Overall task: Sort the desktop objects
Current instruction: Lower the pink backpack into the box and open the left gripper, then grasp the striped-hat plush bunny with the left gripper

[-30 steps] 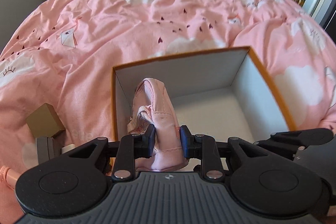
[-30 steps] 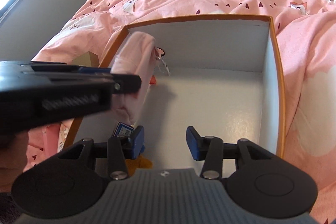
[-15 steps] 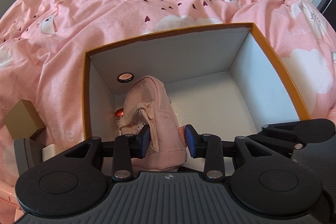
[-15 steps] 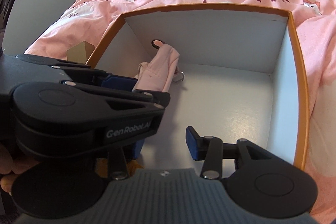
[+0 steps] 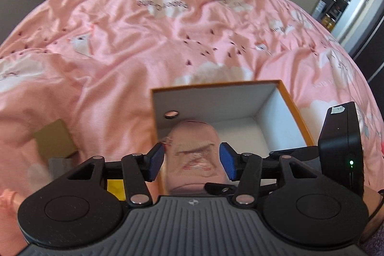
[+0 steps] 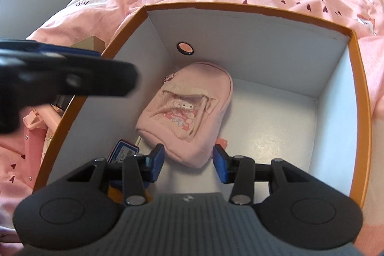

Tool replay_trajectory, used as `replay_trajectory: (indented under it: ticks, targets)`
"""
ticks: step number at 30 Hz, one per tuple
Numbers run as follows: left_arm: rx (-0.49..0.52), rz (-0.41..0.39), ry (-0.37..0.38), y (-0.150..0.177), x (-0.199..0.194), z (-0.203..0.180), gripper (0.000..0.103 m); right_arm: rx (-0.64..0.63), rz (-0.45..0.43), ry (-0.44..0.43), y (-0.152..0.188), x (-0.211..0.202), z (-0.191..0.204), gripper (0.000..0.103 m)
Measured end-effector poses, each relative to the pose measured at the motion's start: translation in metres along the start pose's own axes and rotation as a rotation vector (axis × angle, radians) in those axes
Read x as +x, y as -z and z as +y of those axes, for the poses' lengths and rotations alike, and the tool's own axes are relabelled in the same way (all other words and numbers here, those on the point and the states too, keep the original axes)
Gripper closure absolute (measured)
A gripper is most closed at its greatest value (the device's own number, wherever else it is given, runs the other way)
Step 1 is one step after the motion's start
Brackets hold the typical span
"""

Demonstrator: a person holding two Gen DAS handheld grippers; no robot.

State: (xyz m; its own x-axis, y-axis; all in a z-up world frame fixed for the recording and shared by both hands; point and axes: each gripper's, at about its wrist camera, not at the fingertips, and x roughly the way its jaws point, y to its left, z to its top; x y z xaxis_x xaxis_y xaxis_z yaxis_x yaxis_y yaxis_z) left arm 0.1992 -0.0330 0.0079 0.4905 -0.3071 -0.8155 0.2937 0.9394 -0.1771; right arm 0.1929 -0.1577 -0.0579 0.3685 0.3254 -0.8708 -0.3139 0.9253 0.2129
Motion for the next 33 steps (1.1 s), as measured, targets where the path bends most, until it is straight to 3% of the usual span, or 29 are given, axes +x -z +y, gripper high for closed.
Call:
replay_trajectory:
  ticks: [10,16,21,28,33]
  targets:
    - [-0.09,0.011,-0.067,0.016,-0.016,0.046,0.044,-0.135,0.006,0.001,-0.01,0.015,0.014,0.058]
    - [-0.126,0.035,-0.116,0.031,-0.027,0.065,0.044,-0.137,0.013,0.025,-0.01,0.014,0.019,0.056]
    - [-0.16,0.033,-0.13,0.048,-0.043,0.077,0.049,-0.124,-0.044,0.064,-0.006,-0.008,0.028,0.055]
    - [-0.025,0.049,-0.106,0.08,-0.058,0.062,0.049,-0.103,-0.12,0.052,0.008,-0.044,0.048,0.055]
    - [0.067,0.083,-0.079,0.104,-0.051,0.047,0.049,-0.06,-0.098,0.035,0.03,-0.054,0.062,0.058]
